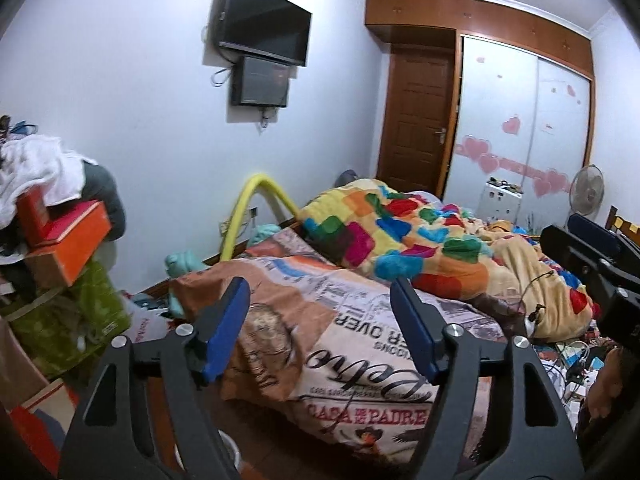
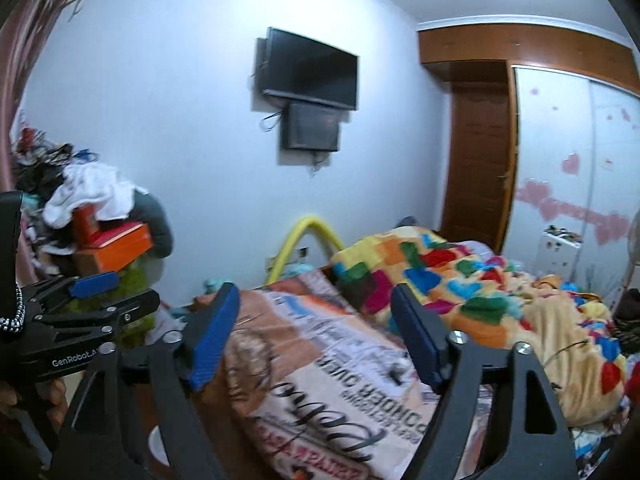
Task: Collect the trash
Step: 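Move both tools back toward the remaining items on the bed, then grasp the clear pen with left gripper while right gripper grasps white tape roll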
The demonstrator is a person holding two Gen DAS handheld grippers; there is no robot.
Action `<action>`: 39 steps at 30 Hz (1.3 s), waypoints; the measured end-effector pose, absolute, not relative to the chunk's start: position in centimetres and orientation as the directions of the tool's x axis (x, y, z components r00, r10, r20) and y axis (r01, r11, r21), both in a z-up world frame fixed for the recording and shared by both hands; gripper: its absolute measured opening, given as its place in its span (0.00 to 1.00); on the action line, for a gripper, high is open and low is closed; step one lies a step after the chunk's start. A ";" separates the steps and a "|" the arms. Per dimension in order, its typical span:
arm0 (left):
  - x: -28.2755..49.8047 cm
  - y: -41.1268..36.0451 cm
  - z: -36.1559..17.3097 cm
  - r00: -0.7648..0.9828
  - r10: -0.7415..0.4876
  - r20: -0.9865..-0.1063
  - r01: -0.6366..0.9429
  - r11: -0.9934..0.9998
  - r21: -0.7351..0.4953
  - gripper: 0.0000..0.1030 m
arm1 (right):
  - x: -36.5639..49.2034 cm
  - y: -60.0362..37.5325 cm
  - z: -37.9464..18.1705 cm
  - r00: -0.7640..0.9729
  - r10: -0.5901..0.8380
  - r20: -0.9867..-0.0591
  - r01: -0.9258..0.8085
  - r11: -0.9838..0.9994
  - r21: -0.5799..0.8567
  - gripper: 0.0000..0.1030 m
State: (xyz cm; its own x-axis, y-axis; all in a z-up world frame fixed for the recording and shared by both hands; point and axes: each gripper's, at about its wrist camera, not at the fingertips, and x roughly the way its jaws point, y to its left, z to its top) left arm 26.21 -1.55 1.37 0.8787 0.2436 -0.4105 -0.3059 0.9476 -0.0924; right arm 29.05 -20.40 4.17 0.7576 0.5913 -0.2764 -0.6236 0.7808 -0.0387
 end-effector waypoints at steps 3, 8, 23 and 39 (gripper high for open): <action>28.2 -2.5 1.3 0.884 0.219 -0.412 -0.283 0.954 -0.100 0.82 | 30.1 -21.4 4.2 0.781 0.561 -0.275 -0.592 0.805 -0.039 0.77; 31.4 -3.8 0.8 0.898 0.209 -0.387 -0.267 0.958 -0.102 0.88 | 32.9 -23.2 3.5 0.813 0.502 -0.296 -0.537 0.842 -0.045 0.78; 44.5 -5.4 -5.5 0.852 0.109 -0.512 -0.182 0.979 -0.094 0.88 | 44.6 -26.0 -2.8 0.792 0.346 -0.504 -0.407 0.914 -0.012 0.90; 57.1 -3.6 -16.6 0.765 0.073 -0.640 -0.170 0.981 -0.090 0.88 | 56.8 -23.1 -15.8 0.587 0.377 -0.716 -0.430 0.895 0.119 0.72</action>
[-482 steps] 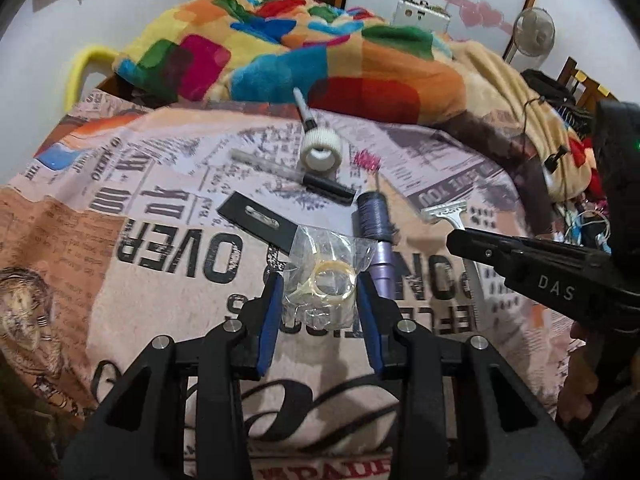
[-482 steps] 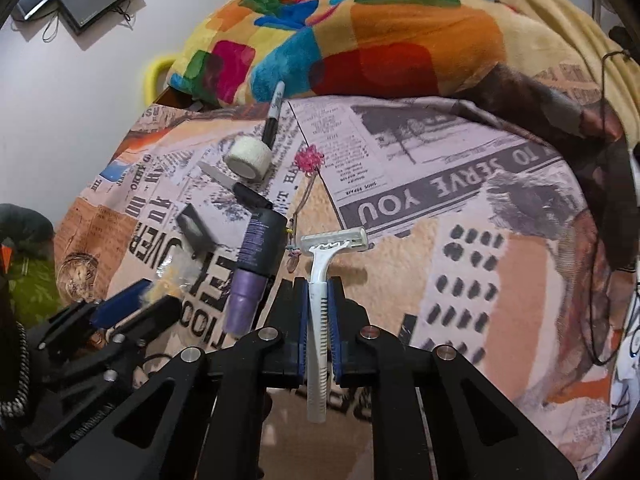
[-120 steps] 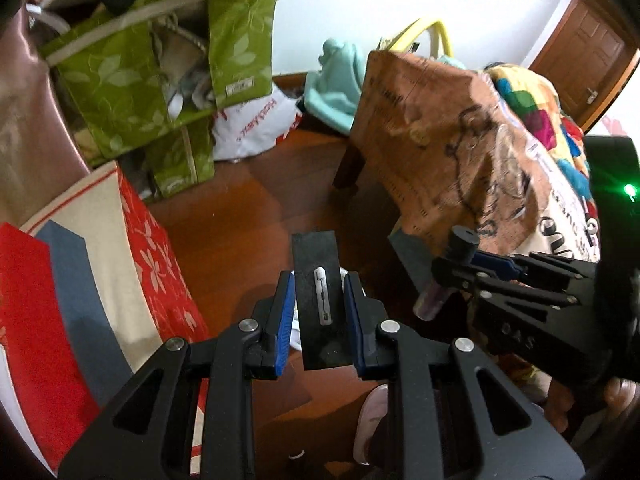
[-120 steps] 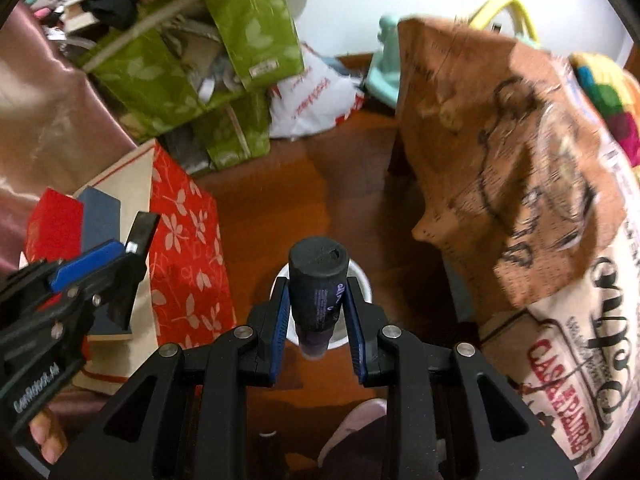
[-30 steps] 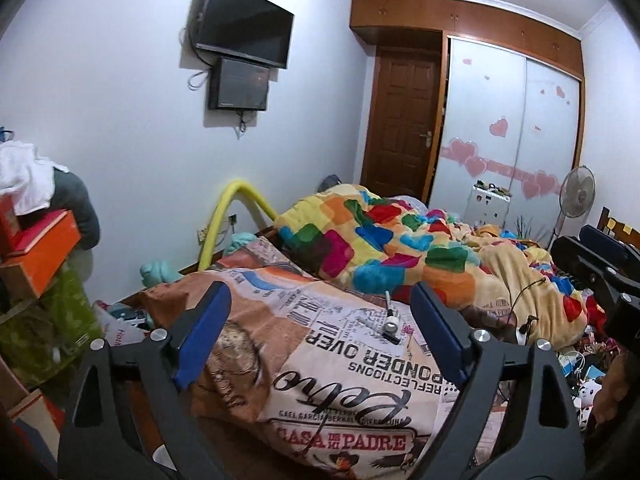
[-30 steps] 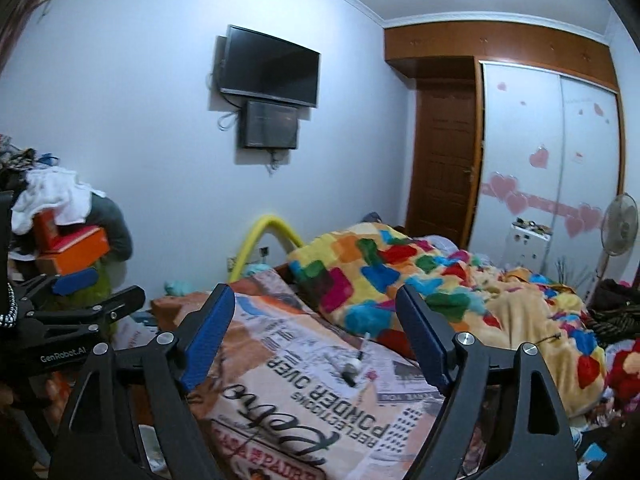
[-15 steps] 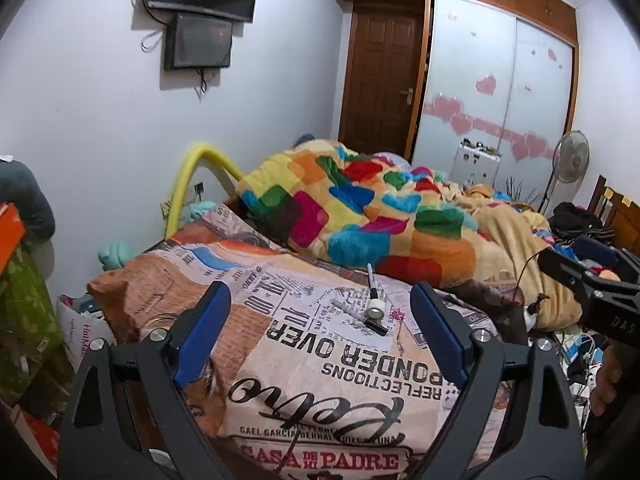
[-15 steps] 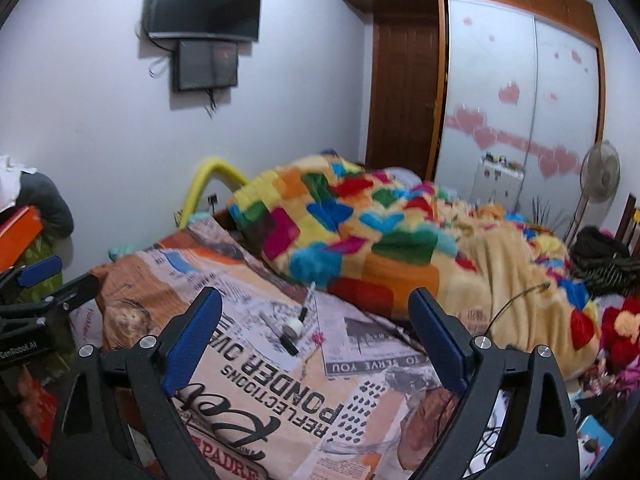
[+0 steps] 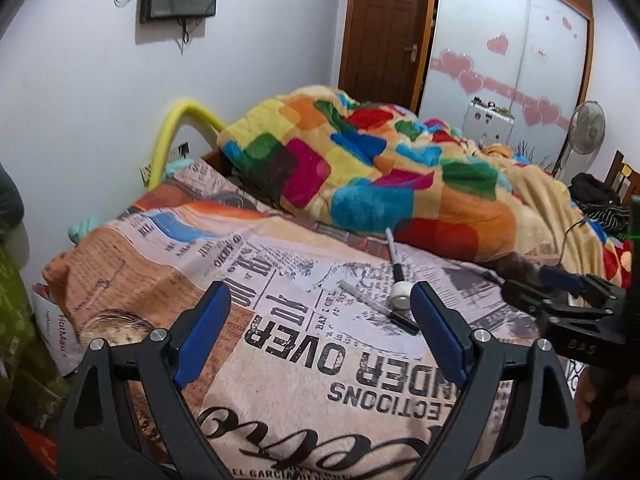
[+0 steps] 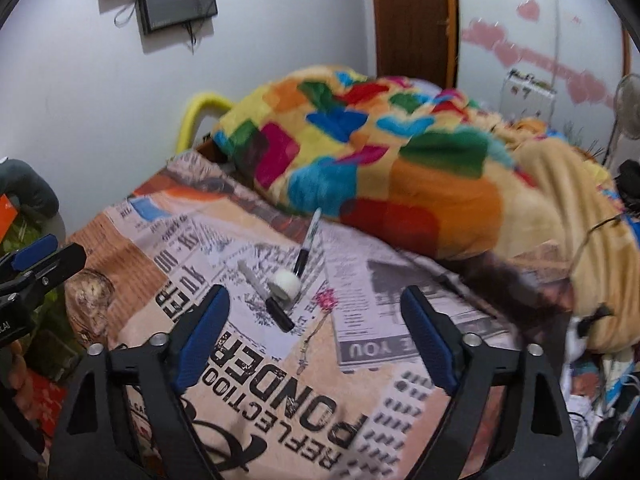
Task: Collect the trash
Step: 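Grasp the clear pen with left gripper while right gripper grasps white tape roll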
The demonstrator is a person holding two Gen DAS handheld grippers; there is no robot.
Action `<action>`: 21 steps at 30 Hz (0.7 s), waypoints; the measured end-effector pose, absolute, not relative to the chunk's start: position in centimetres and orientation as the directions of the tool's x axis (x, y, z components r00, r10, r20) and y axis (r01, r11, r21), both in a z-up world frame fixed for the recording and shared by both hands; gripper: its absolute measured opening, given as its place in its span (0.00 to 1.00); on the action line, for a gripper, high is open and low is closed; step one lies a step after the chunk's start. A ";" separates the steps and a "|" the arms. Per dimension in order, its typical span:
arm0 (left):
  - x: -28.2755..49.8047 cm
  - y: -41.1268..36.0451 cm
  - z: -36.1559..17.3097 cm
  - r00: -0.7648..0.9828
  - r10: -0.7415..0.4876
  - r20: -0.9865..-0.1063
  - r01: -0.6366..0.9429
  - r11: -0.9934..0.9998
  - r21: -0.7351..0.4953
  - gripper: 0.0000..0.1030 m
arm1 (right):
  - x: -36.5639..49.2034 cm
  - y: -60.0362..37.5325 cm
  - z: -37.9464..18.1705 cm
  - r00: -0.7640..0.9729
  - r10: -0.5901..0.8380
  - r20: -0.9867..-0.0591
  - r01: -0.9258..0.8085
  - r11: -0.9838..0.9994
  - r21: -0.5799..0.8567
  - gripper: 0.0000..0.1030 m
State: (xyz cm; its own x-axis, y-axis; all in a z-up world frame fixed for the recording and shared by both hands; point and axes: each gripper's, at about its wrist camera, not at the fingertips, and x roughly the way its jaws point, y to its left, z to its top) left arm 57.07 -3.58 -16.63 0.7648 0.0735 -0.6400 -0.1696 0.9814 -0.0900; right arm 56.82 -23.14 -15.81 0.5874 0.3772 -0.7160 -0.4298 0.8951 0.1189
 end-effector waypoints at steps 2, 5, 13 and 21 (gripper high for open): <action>58.4 -3.2 -18.2 0.749 0.062 -0.660 -0.169 0.980 -0.100 0.88 | 58.2 -22.2 -17.7 0.539 0.397 -0.743 -0.448 0.882 0.146 0.65; 60.0 -2.8 -20.4 0.726 0.056 -0.685 -0.174 0.979 -0.105 0.88 | 60.1 -20.9 -20.2 0.482 0.410 -0.775 -0.474 0.865 0.163 0.53; 62.7 -2.2 -24.5 0.684 0.033 -0.729 -0.169 0.979 -0.114 0.86 | 64.1 -18.8 -24.3 0.382 0.455 -0.805 -0.511 0.829 0.226 0.45; 64.8 -2.8 -27.1 0.638 -0.011 -0.770 -0.151 0.979 -0.139 0.79 | 64.6 -18.4 -24.7 0.366 0.505 -0.782 -0.539 0.800 0.264 0.34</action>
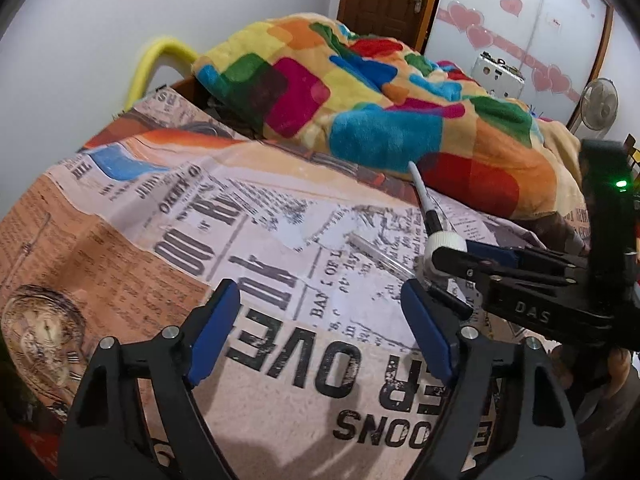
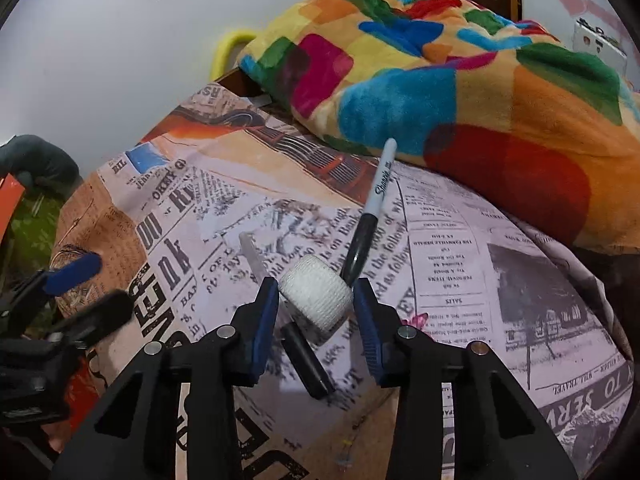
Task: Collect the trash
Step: 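Grasp the clear pen with left gripper while right gripper grasps white tape roll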
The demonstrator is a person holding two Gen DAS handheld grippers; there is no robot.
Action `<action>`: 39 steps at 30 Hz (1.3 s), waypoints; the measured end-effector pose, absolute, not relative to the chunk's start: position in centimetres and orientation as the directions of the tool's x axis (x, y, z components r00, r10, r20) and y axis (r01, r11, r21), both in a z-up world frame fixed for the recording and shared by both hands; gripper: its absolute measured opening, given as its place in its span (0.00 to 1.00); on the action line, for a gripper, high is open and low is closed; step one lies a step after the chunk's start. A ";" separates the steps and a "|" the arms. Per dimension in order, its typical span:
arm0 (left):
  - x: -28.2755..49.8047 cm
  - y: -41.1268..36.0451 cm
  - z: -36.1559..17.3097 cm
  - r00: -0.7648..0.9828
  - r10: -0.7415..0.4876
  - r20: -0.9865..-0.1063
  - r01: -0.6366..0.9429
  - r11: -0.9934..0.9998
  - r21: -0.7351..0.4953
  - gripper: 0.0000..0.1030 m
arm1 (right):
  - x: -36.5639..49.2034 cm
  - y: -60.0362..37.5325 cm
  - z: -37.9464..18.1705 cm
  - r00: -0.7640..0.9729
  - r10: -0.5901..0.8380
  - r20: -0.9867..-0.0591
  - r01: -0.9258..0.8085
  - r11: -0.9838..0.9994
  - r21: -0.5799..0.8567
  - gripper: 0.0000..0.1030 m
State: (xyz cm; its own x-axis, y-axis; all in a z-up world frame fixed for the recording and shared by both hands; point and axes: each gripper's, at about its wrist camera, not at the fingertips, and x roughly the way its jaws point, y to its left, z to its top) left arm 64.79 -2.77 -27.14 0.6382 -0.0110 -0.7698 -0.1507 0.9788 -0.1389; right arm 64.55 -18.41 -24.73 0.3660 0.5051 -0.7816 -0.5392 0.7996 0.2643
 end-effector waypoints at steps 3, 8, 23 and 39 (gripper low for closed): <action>65.7 -3.7 -27.9 0.619 -0.040 -0.784 -0.140 0.977 -0.160 0.78 | 64.3 -19.5 -24.0 0.400 0.513 -0.760 -0.508 0.814 0.282 0.34; 67.6 -6.3 -28.9 0.594 -0.085 -0.800 -0.128 0.972 -0.199 0.78 | 63.8 -22.9 -21.9 0.493 0.476 -0.728 -0.420 0.863 0.280 0.33; 69.2 -10.6 -32.0 0.569 0.126 -0.813 -0.244 0.970 -0.021 0.61 | 62.7 -26.4 -20.5 0.555 0.445 -0.703 -0.364 0.889 0.276 0.34; 65.3 -6.1 -29.1 0.563 -0.070 -0.823 -0.121 0.979 -0.166 0.12 | 59.3 -24.6 -19.9 0.511 0.454 -0.729 -0.400 0.877 0.266 0.34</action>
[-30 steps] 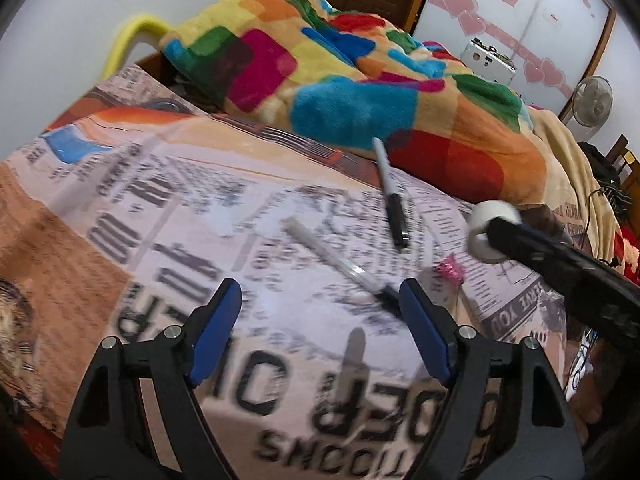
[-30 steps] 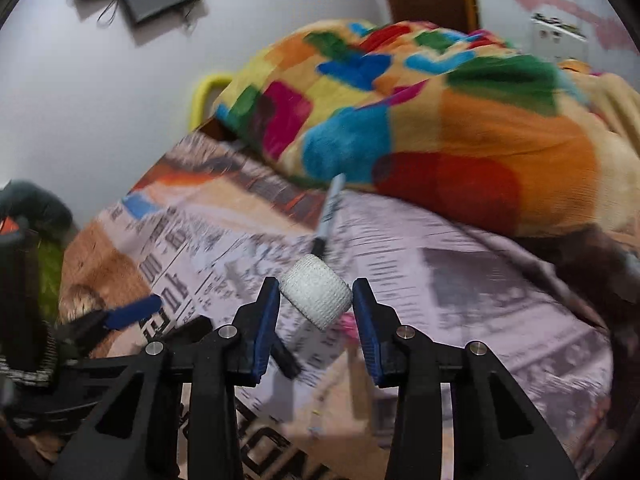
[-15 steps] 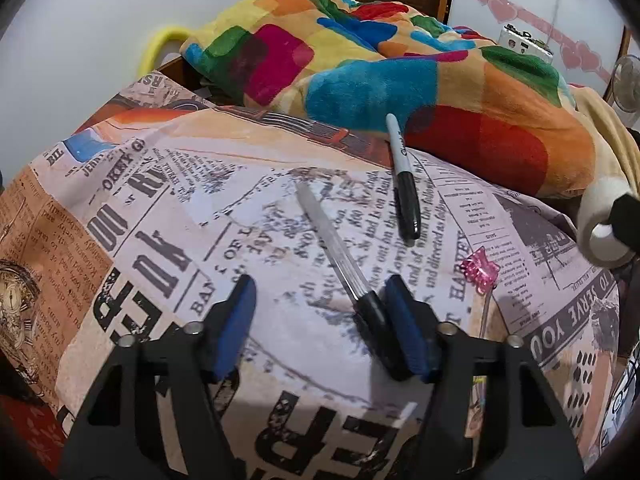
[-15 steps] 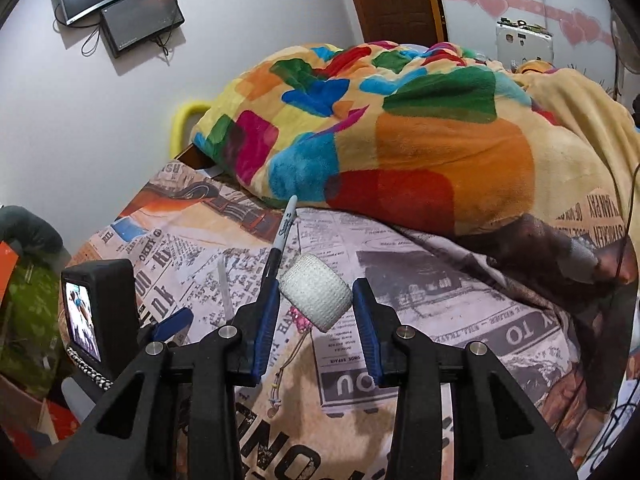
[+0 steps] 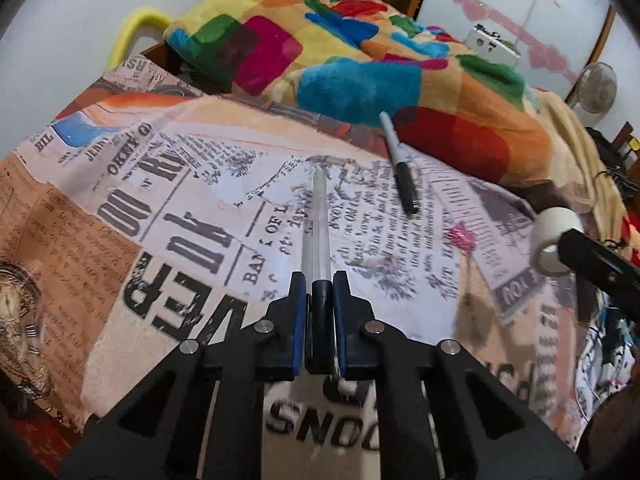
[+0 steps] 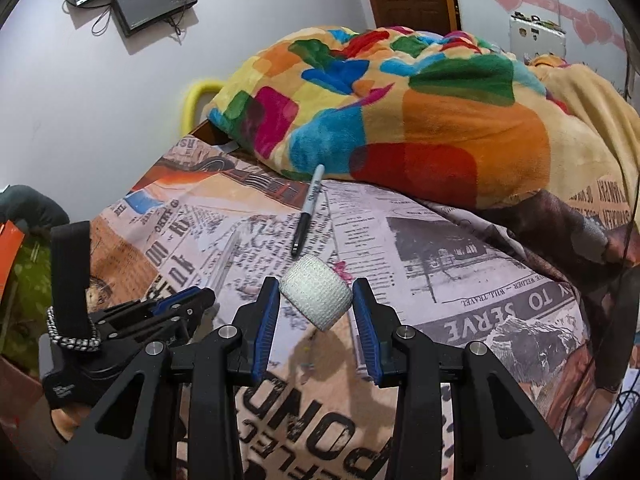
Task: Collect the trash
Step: 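Grasp the clear pen with left gripper while right gripper grasps white tape roll, then carry the pen and tape roll with both tools over the white bin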
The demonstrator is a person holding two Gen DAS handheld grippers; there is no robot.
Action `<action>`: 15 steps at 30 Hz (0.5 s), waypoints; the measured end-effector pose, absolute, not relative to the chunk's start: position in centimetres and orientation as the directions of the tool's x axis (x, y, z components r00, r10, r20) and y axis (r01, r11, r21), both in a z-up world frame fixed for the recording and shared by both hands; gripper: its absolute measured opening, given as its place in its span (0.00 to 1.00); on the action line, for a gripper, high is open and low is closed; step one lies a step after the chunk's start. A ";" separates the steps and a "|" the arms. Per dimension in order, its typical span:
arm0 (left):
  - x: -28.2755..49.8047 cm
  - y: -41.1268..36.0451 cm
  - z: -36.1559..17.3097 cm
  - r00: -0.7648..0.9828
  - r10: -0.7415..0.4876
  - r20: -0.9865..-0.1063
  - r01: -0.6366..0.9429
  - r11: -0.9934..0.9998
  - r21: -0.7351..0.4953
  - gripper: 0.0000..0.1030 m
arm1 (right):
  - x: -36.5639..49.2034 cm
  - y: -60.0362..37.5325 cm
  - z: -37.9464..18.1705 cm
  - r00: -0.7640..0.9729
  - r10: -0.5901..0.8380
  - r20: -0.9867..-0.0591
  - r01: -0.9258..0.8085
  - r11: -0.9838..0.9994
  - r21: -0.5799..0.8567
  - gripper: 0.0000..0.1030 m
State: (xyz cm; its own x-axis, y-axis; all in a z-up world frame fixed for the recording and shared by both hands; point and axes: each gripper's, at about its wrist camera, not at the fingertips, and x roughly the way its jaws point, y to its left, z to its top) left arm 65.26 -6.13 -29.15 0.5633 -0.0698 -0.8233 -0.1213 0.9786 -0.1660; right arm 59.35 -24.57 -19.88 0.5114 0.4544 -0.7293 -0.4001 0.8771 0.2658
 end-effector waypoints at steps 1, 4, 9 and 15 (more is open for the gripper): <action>64.8 -6.2 -28.5 0.569 -0.075 -0.819 -0.113 0.979 -0.169 0.12 | 59.0 -24.5 -19.3 0.514 0.457 -0.726 -0.404 0.875 0.265 0.34; 63.5 -6.3 -26.5 0.585 -0.080 -0.807 -0.093 0.982 -0.165 0.12 | 58.1 -24.2 -17.7 0.523 0.466 -0.714 -0.413 0.871 0.266 0.34; 60.4 -6.6 -21.6 0.632 -0.075 -0.771 -0.065 0.987 -0.149 0.12 | 56.1 -23.9 -14.5 0.546 0.482 -0.685 -0.432 0.863 0.263 0.34; 55.7 -6.2 -15.5 0.697 -0.052 -0.716 -0.054 0.991 -0.125 0.12 | 53.0 -23.5 -10.1 0.577 0.499 -0.647 -0.461 0.852 0.247 0.34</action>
